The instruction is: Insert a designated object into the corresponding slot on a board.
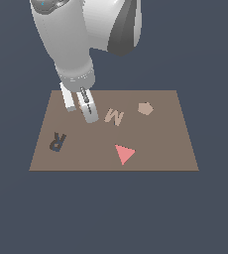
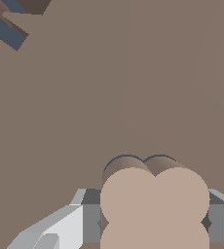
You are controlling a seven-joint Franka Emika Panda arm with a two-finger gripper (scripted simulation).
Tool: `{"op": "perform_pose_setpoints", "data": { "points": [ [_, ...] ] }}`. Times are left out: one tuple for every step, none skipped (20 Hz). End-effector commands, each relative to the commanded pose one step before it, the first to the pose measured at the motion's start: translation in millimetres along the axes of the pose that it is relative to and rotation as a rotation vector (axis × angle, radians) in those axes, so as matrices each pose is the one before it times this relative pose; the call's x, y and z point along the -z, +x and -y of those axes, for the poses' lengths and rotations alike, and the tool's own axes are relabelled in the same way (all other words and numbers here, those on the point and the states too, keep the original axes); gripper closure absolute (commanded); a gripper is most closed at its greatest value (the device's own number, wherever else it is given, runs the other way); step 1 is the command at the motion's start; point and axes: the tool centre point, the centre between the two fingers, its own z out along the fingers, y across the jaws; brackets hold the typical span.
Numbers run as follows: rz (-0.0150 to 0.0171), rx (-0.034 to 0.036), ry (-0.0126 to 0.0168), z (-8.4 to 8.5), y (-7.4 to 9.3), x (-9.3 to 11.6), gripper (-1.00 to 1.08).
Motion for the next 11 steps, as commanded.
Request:
{"op": "perform_pose_setpoints", "data": {
  "points": [
    [0.00005,-0.00096,0.00016,-0.19,-0.21,-2.8,1.08],
    [0.0,0.0,0.0,0.0,0.0,0.0,-0.92],
    [0.0,0.0,0.0,0.0,0.0,0.0,-0.92],
    [0.0,0.0,0.0,0.0,0.0,0.0,-0.92],
    [0.0,0.0,0.0,0.0,0.0,0.0,-0.92],
    [0.0,0.0,0.0,0.0,0.0,0.0,-0.92],
    [0.0,0.0,0.0,0.0,0.0,0.0,-0.92],
    [0.0,0.0,0.0,0.0,0.0,0.0,-0.92],
    [0.0,0.0,0.0,0.0,0.0,0.0,-0.92],
    [0.0,0.0,0.0,0.0,0.0,0.0,-0.92],
    [0.0,0.0,0.0,0.0,0.0,0.0,-0.92]
  ]
}}
